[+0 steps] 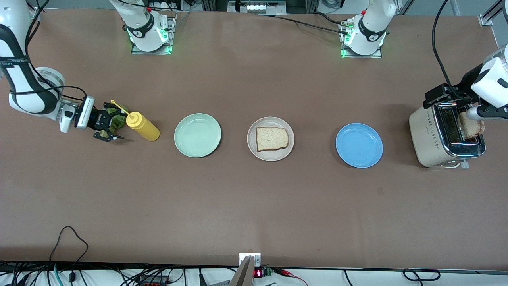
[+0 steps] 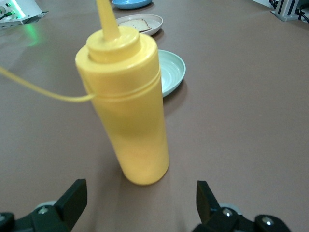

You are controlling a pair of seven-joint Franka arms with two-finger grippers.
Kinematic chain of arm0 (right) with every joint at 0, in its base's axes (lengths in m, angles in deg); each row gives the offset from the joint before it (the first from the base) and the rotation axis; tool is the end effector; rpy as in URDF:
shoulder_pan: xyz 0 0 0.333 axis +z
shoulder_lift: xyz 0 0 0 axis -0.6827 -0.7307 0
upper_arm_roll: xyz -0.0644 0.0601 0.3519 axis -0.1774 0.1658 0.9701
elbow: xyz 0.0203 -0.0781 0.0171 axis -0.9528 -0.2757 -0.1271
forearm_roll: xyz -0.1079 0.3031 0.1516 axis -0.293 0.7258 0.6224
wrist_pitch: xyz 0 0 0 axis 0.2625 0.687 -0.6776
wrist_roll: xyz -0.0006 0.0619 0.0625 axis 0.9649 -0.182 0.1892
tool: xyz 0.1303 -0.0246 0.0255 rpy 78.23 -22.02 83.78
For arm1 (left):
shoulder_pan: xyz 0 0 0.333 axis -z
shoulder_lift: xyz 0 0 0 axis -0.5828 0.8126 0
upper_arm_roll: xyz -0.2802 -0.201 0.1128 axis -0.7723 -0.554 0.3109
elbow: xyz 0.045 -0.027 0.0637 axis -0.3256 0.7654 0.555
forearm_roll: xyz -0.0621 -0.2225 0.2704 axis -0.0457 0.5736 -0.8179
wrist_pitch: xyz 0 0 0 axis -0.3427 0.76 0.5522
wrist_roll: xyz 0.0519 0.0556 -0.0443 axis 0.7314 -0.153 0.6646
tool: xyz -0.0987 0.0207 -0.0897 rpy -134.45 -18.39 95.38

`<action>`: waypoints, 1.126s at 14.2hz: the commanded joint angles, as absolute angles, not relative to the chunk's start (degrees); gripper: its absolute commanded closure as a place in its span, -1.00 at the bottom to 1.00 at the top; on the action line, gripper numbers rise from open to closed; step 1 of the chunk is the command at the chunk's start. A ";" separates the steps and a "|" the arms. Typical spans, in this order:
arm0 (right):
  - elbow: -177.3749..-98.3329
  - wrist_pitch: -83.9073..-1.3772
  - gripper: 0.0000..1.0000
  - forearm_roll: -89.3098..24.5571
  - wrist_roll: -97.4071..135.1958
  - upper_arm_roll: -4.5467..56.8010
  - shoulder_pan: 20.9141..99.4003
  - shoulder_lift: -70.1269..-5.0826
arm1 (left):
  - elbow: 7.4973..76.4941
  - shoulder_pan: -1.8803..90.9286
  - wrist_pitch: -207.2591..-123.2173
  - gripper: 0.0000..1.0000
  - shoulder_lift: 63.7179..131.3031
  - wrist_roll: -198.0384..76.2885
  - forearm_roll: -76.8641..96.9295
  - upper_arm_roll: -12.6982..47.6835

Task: Make sandwich in beige plate with both arms
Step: 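Carry the bottle back and set it down beside the lettuce, then open the right gripper and draw it back from the bottle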

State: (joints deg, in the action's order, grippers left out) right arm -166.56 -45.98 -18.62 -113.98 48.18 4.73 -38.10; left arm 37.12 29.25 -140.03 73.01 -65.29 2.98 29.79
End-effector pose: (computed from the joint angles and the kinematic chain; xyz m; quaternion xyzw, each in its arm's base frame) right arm 0.4765 -0.1260 0.2333 -0.6986 -0.5619 -0.3059 0.3205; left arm 0.5203 0.0002 0.6006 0.9989 0.0228 -0.0359 0.0174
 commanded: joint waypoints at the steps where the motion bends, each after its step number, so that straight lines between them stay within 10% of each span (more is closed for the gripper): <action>1: -166.54 -41.99 -1.00 -20.00 -113.80 45.48 2.63 -35.33 | 37.47 28.71 -139.66 -1.00 72.42 -65.39 2.97 29.40; 16: -153.10 -30.73 -1.00 -40.55 -55.49 40.63 4.20 -23.82 | 36.77 29.58 -140.80 -1.00 72.59 -65.74 3.41 29.66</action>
